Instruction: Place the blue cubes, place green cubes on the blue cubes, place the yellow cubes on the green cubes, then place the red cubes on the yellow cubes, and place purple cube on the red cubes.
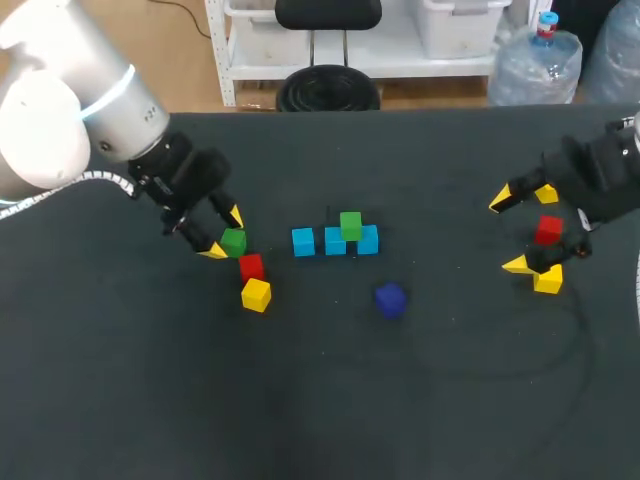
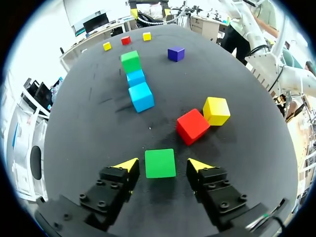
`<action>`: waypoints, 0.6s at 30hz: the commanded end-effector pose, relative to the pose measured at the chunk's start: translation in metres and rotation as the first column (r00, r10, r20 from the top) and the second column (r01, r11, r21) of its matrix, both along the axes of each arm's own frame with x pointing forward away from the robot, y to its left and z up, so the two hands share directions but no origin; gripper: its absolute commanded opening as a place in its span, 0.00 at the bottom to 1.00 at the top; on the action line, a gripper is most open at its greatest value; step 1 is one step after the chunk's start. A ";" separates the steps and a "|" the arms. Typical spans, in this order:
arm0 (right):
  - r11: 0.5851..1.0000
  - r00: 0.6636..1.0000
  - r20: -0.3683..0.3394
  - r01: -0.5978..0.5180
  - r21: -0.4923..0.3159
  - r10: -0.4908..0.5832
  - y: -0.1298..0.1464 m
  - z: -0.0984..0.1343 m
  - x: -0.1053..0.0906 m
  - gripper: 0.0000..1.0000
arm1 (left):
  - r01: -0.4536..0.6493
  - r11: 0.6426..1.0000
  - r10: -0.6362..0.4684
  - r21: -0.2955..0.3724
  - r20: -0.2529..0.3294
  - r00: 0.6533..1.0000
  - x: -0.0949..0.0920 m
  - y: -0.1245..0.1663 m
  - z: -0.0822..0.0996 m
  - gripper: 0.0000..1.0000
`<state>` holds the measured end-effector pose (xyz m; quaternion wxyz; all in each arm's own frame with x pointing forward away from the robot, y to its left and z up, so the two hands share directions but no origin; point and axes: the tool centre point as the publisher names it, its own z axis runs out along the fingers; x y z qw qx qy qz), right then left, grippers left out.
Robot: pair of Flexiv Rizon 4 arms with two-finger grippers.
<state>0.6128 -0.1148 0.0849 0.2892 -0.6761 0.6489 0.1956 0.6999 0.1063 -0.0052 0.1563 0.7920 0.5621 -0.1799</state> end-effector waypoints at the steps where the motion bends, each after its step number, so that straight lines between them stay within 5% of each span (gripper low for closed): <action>1: 1.000 1.000 0.001 -0.001 0.002 0.001 0.000 -0.001 0.000 1.00 | 0.006 1.000 -0.006 0.001 -0.010 1.000 0.005 -0.001 -0.002 0.54; 7: 1.000 1.000 0.001 -0.001 0.002 0.001 0.000 -0.001 0.000 1.00 | 0.000 1.000 0.000 -0.001 -0.015 1.000 0.004 -0.001 -0.001 0.35; 11: 1.000 1.000 0.001 -0.001 0.002 0.001 0.000 -0.001 0.000 1.00 | -0.009 1.000 0.009 -0.001 -0.017 1.000 0.003 -0.001 0.002 0.00; 18: 1.000 1.000 0.001 -0.001 0.002 0.001 0.000 -0.001 0.000 1.00 | -0.023 1.000 0.023 0.006 -0.031 0.999 -0.003 -0.006 0.010 0.00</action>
